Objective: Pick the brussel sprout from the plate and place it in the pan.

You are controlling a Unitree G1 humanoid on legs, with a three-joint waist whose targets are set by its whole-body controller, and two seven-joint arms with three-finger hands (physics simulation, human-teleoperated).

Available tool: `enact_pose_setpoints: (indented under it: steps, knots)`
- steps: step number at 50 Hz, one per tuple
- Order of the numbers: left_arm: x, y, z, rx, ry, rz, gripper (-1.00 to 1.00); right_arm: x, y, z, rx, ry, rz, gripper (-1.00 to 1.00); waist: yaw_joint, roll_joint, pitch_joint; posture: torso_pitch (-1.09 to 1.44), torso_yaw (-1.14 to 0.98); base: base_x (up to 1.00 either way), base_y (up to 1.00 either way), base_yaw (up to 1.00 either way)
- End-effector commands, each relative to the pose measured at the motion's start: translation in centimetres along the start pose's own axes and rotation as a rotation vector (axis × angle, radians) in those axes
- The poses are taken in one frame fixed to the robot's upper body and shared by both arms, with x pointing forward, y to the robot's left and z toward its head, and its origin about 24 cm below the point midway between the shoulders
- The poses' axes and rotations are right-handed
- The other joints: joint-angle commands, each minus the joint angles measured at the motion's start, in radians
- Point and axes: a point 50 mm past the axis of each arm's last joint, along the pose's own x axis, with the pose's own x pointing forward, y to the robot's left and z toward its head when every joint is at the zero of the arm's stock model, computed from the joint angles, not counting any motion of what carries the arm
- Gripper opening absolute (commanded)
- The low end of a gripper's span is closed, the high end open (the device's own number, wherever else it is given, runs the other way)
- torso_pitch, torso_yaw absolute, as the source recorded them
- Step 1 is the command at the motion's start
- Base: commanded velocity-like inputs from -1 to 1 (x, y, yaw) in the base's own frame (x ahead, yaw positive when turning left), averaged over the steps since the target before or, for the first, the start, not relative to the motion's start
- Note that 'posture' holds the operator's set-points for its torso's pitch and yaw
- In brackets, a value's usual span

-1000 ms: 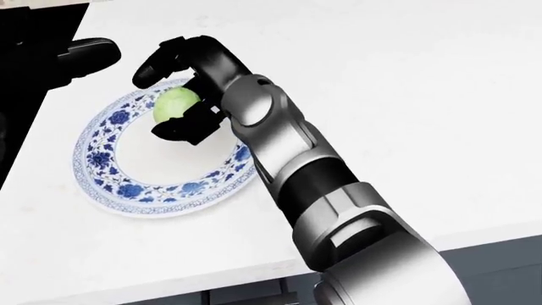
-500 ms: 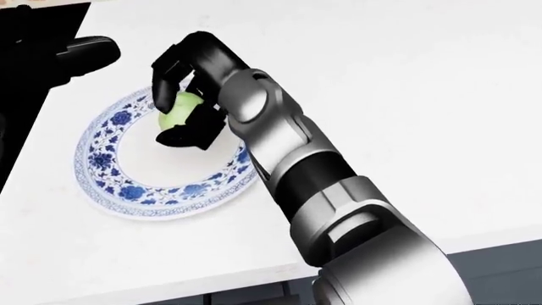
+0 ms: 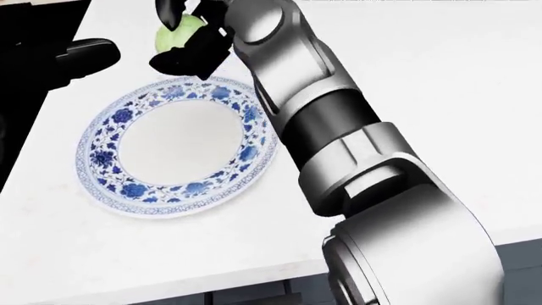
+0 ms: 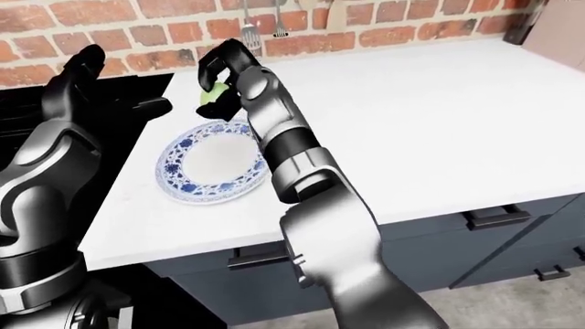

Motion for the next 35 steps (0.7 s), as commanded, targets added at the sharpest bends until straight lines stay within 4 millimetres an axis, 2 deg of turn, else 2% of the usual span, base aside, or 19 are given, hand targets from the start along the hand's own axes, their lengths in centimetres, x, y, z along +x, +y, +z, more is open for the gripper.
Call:
enact_pose_setpoints:
  steps: [1,20,26,35]
  knots:
    - [-0.3,-0.2,2.0,-0.01,-0.098,-0.011,1.0,-0.3,-1.3,2.6,-0.015,-0.082,-0.043,-1.0,0.0,0.006,-0.031,0.0,0.0,0.0,0.0,0.0]
    - [-0.4,-0.1,2.3,-0.012,-0.102,-0.01,1.0,-2.3,-6.9,4.0,0.037,-0.026,-0.116,-1.0,0.005,-0.003,-0.026,0.0,0.0,0.0,0.0,0.0]
    - [-0.4,0.0,2.3,-0.012,-0.101,-0.008,1.0,-4.0,-9.9,4.4,0.058,-0.007,-0.208,-1.0,0.008,-0.009,-0.026,0.0,0.0,0.0,0.0,0.0]
    - [-0.3,0.0,2.2,-0.012,-0.101,-0.006,1.0,-5.5,-11.0,3.7,0.078,0.048,-0.216,-1.0,0.009,-0.015,-0.024,0.0,0.0,0.0,0.0,0.0]
